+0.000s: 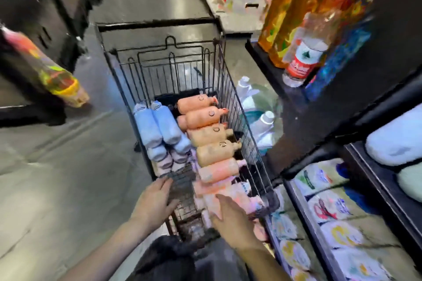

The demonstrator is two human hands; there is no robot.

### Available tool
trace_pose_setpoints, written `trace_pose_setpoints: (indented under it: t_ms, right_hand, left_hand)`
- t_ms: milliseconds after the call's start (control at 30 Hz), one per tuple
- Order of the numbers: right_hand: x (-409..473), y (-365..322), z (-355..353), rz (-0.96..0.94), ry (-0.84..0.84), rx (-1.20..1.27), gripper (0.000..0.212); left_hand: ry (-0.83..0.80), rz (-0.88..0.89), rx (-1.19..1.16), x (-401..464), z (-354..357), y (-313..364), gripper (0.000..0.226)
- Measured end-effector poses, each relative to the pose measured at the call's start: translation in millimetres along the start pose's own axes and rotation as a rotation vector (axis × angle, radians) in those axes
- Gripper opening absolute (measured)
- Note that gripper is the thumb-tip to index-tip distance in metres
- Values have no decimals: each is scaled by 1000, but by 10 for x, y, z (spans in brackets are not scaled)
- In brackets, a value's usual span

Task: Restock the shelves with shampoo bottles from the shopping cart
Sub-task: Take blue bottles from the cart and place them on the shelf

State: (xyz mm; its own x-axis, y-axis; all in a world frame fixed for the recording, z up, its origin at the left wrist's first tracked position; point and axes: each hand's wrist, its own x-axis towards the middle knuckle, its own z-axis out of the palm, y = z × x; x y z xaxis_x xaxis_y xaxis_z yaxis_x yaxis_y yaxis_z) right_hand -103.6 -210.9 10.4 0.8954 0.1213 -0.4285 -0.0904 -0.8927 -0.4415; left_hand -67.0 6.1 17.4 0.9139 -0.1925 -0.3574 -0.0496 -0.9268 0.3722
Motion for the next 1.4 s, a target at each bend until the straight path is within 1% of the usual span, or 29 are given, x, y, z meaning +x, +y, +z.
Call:
trace_pose_setpoints:
  t_ms: [67, 133, 233, 333, 400, 467, 533, 567, 700, 800, 867, 933, 967, 1000, 1067, 1100, 1133, 1200, 1233, 1300, 1333, 1367, 1400]
  right_hand:
    - [447, -218, -47, 7, -46, 6, 53]
    - [885, -423, -91, 38, -101, 73, 53]
    - [1489, -694, -153, 34, -103, 133, 57]
    - [2102, -852, -108, 99, -127, 230, 54]
    - [2587, -832, 31, 127, -104, 294, 61]
    - [3024, -805, 195, 133, -89, 377, 71]
    - [3306, -938, 224, 151, -68, 403, 77]
    - [3385, -1050, 184, 150, -52, 399, 77]
    - [3713, -1110, 328, 181, -46, 344, 70]
    - [3766, -1115, 357, 177, -76, 325, 68]
    - [3781, -1085, 341, 160, -77, 276, 62]
    - [3745, -1063, 300, 159, -77, 293, 58]
    - [3703, -1068, 260, 165, -71, 332, 57]
    - [3651, -1061, 223, 199, -73, 426, 54]
    - [3470, -1048, 109, 233, -77, 676, 34]
    - [3330, -1063, 22, 223, -85, 784, 27]
    - [3193, -1063, -51, 213, -91, 850, 26]
    - [2900, -1068, -196, 182, -87, 922, 34]
    - [2762, -1077, -259, 153, -79, 949, 38]
    - [2522, -1081, -343, 90, -85, 1008, 35]
    - [2418, -1091, -370, 57, -93, 1013, 32]
    - [2312, -1114, -388, 19, -112, 1003, 31]
    - [2223, -1127, -387, -12, -131, 973, 35]
  left_hand:
    - [22, -23, -42, 269, -173, -184, 62]
    - [24, -45, -71, 549, -341, -341, 57]
    - [38, -78, -127, 937, -572, -539, 51]
    - [59, -76, -177, 1269, -779, -651, 60]
    - [46, -89, -189, 1476, -860, -724, 59]
    - [39, -104, -206, 1658, -883, -804, 62]
    - [31, -122, -259, 1792, -896, -868, 64]
    - [36, -125, -266, 1842, -904, -895, 64]
    - [92, -115, -244, 1968, -874, -990, 62]
    - [116, -121, -265, 1993, -845, -1033, 60]
    - [141, -110, -294, 1980, -832, -1038, 58]
    - [144, -100, -298, 1958, -823, -1033, 56]
    - [146, -97, -305, 1952, -827, -1030, 55]
    - [154, -96, -324, 1947, -837, -1023, 54]
    - [167, -122, -390, 1959, -853, -1007, 52]
    - [167, -151, -443, 1964, -862, -1001, 52]
    - [172, -185, -506, 1961, -886, -986, 53]
    - [153, -266, -662, 1956, -926, -948, 58]
    - [117, -305, -772, 1955, -956, -913, 64]
    - [44, -380, -995, 1925, -1010, -802, 81]
    - [22, -400, -1074, 1893, -1039, -738, 82]
    - [14, -409, -1121, 1845, -1062, -680, 76]
    - [38, -404, -1164, 1788, -1062, -631, 75]
